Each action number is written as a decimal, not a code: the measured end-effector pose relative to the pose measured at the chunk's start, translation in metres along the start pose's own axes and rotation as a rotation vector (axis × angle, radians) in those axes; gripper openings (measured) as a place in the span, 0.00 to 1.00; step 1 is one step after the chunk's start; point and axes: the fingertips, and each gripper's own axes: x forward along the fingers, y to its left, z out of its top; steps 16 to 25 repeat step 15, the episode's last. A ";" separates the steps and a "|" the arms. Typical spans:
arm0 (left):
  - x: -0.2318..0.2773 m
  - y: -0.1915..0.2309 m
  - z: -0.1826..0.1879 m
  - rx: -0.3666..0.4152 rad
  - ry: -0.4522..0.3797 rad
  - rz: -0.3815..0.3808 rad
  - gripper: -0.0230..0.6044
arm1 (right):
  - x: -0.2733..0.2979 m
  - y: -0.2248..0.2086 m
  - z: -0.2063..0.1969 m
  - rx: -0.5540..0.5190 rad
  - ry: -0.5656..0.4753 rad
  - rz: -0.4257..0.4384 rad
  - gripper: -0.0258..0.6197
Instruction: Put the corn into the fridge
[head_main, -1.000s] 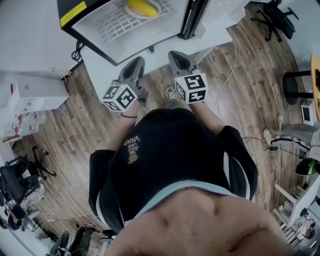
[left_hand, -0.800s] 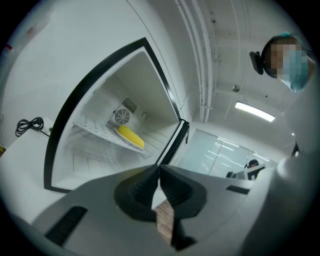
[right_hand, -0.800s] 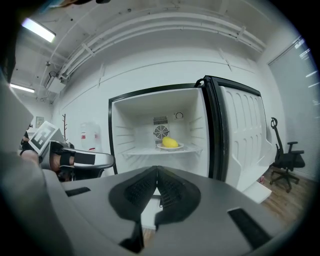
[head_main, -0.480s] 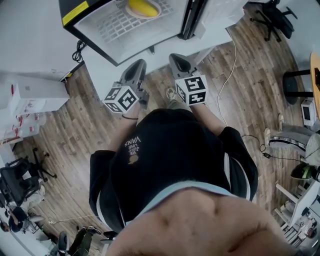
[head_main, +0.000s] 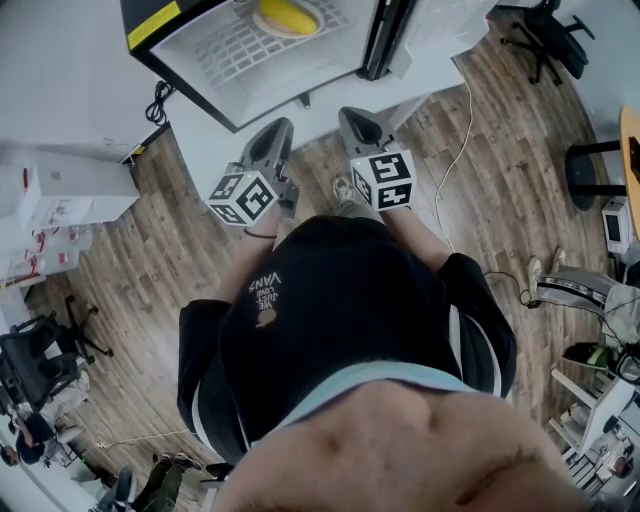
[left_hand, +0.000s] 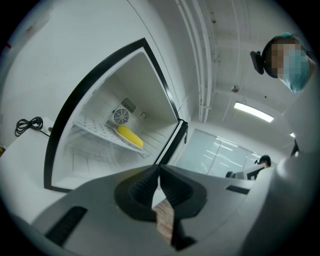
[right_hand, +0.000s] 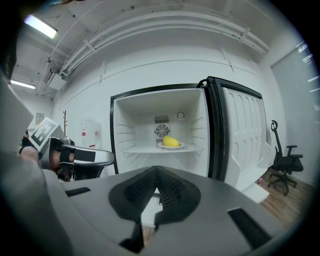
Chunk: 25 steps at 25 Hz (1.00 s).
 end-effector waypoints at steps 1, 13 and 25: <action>0.000 0.001 0.000 -0.001 0.000 0.002 0.08 | 0.000 0.000 0.000 0.001 0.001 0.000 0.06; 0.002 0.004 -0.002 -0.006 0.005 0.011 0.08 | 0.001 -0.001 -0.001 -0.002 0.003 0.003 0.06; 0.002 0.004 -0.002 -0.008 0.005 0.011 0.08 | 0.002 -0.002 -0.002 0.000 0.006 0.002 0.06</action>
